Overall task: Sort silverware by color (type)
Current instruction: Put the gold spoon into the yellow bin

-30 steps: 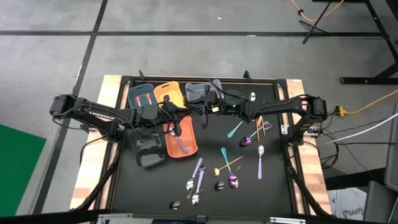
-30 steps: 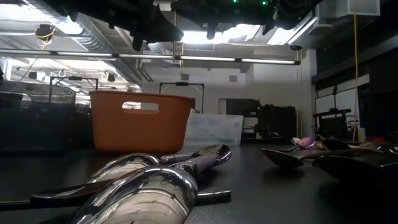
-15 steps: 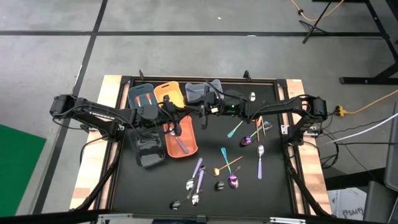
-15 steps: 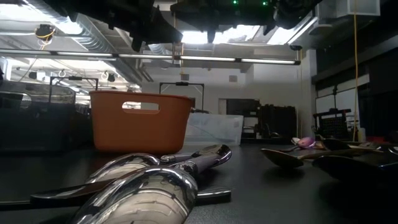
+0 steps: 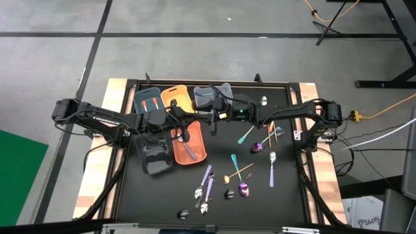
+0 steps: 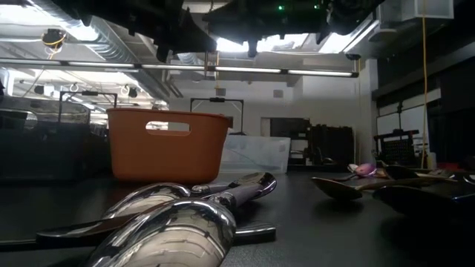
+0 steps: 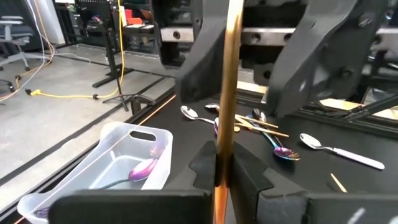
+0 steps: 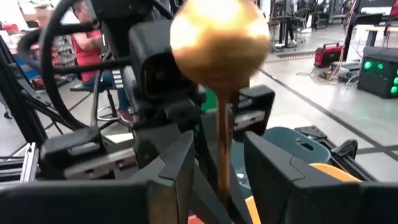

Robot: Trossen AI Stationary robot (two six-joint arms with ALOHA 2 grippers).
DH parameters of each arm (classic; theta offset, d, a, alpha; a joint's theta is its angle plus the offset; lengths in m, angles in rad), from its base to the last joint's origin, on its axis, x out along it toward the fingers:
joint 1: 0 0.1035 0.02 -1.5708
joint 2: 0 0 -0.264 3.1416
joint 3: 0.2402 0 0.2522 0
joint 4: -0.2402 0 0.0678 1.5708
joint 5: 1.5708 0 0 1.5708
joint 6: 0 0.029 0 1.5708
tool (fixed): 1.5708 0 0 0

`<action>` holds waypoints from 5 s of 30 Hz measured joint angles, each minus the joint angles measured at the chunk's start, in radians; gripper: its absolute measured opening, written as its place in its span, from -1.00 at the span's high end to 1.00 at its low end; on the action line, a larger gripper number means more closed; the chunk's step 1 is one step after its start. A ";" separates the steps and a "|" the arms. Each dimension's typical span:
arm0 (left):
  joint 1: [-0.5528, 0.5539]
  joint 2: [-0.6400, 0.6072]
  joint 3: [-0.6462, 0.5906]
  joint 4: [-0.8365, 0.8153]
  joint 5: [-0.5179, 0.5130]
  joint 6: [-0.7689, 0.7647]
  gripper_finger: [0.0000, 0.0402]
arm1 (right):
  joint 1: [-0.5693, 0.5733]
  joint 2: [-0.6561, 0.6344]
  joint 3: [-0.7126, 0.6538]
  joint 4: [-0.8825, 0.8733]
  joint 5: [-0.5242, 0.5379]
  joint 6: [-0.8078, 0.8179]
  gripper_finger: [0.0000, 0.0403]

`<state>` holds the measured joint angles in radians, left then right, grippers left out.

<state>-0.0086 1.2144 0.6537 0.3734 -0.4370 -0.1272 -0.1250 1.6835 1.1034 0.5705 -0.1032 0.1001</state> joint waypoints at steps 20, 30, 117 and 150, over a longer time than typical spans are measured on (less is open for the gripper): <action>0.083 -0.156 0.000 -0.175 -0.017 0.000 0.90 | -0.087 -0.189 0.000 -0.497 0.025 -0.002 0.36; 0.209 -0.197 0.000 -0.282 -0.018 0.000 0.90 | -0.085 -0.181 0.000 -0.532 0.042 -0.002 0.36; 0.526 0.206 0.000 -0.492 0.166 -0.266 0.54 | -0.084 -0.174 -0.001 -0.644 0.043 -0.001 0.36; 0.637 0.335 0.002 -0.273 0.289 -0.253 0.54 | -0.085 -0.174 -0.001 -0.647 0.043 -0.001 0.36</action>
<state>0.6285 1.5496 0.6559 0.1002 -0.1483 -0.3800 -0.2100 1.5092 1.1027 -0.0761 -0.0605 0.0994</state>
